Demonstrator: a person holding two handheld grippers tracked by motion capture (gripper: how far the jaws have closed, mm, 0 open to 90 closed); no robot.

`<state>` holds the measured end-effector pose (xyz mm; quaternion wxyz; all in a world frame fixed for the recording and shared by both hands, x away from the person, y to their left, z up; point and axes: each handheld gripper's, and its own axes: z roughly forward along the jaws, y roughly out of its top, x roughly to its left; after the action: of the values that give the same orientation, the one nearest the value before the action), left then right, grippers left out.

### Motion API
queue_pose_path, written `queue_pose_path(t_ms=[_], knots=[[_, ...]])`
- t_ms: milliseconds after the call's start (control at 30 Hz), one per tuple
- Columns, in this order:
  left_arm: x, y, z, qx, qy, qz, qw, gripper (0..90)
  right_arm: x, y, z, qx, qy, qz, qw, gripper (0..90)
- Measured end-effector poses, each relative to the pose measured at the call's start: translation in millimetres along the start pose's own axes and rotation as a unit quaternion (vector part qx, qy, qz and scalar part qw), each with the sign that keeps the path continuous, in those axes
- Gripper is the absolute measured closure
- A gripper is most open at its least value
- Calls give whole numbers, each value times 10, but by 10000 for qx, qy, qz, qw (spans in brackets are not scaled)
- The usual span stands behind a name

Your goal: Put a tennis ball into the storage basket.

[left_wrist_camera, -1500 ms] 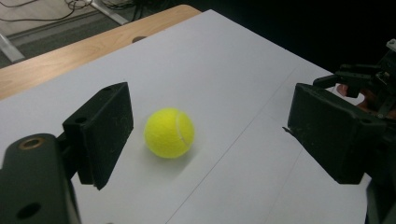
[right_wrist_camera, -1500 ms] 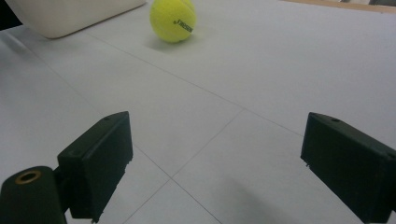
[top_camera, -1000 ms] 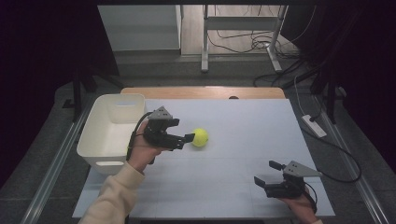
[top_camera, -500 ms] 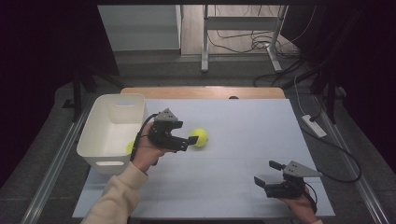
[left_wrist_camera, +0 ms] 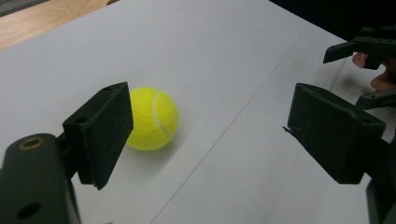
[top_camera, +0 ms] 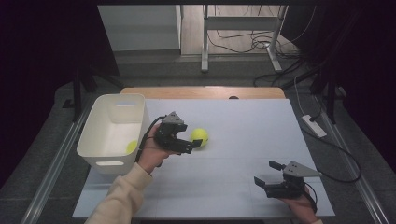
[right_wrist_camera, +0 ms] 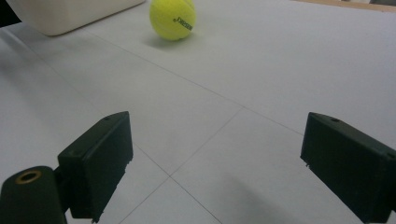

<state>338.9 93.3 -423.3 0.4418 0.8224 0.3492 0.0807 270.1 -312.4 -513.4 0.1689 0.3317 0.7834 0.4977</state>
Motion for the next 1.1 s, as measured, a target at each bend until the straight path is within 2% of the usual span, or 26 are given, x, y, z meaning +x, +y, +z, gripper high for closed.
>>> queue_pose_path(t_ms=[700,800,967,1100], knots=[[88,-28,266,299,28,-120,9995,154,0,-3,3,13,-3,-9,10000,91],[98,-33,298,321,46,-157,9993,154,0,-3,3,17,-5,-16,10000,91],[111,-45,356,460,146,-107,9988,151,-1,-5,2,16,-5,-17,10000,91],[142,-51,379,464,174,-219,9985,153,-2,-6,6,10,8,-15,10000,91]])
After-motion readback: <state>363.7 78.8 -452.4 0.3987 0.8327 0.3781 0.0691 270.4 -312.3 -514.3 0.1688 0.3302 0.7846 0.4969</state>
